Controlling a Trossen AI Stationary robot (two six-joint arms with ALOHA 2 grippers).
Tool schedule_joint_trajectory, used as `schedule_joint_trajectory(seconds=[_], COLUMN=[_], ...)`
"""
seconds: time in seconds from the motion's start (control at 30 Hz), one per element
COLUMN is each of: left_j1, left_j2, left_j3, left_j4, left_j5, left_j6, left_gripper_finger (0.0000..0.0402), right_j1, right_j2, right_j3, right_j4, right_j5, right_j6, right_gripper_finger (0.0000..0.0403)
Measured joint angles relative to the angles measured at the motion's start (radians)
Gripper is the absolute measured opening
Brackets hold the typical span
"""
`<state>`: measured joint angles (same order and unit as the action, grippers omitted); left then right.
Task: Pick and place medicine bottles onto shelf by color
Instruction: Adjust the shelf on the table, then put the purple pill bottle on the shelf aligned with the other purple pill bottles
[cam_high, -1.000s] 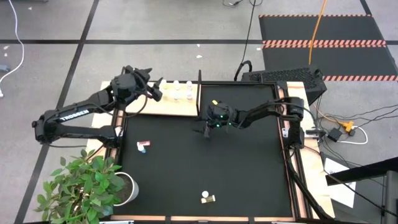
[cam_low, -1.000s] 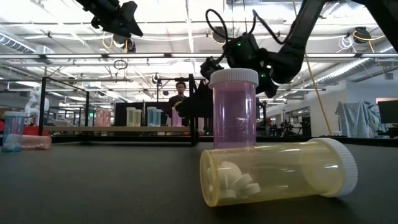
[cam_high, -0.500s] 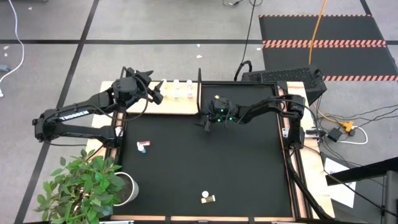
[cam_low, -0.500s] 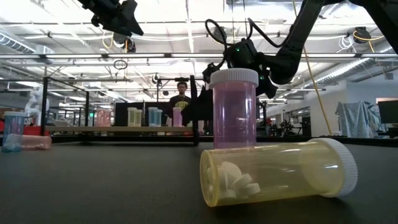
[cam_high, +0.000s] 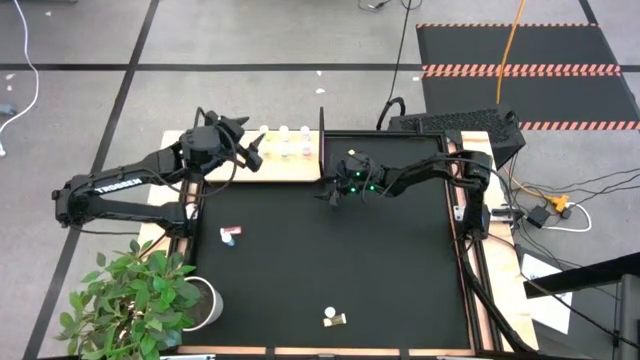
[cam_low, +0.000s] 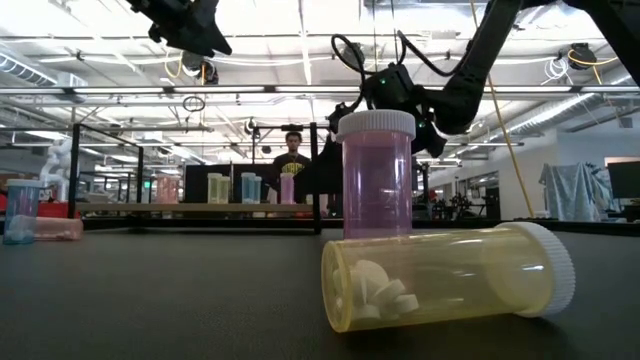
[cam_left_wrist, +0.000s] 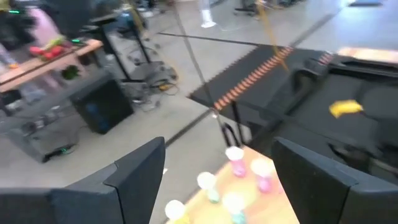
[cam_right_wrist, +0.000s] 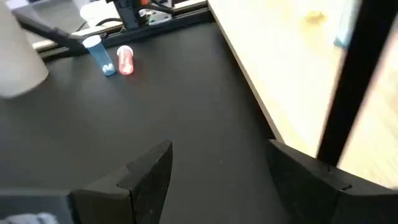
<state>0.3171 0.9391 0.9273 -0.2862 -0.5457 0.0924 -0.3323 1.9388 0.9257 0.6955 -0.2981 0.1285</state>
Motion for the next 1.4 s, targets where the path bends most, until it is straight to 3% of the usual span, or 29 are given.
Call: schedule_joint_trajectory(seconds=[0.2, 0.67, 0.87, 1.03, 1.2, 1.4], left_j1=[-0.092, -0.242, -0.271, -0.308, -0.341, -0.391], left_j2=[0.013, 0.166, 0.227, 0.236, 0.235, 0.252], left_j3=[0.062, 0.072, 0.071, 0.033, 0.029, 0.028], left_j4=[-0.272, -0.826, -1.033, -1.017, -0.858, -0.615], left_j5=[0.063, 0.413, 0.530, 0.544, 0.546, 0.468], left_j6=[-0.140, -0.882, -1.013, -1.068, -1.114, -0.958], left_gripper_finger=[0.0296, 0.0296, 0.0296, 0.0296, 0.0296, 0.0296], right_j1=[0.062, 0.131, 0.111, 0.110, 0.135, 0.264], right_j2=[-0.099, -0.563, -0.623, -0.622, -0.623, -0.621], right_j3=[-0.014, -0.053, -0.054, -0.054, -0.054, -0.173], right_j4=[-0.125, -0.560, -0.636, -0.642, -0.732, -0.779], right_j5=[-0.018, 0.040, 0.042, 0.042, 0.036, 0.004], right_j6=[0.056, 0.046, 0.044, 0.087, 0.279, 0.430], right_gripper_finger=[0.0253, 0.0253, 0.0253, 0.0253, 0.0253, 0.0253])
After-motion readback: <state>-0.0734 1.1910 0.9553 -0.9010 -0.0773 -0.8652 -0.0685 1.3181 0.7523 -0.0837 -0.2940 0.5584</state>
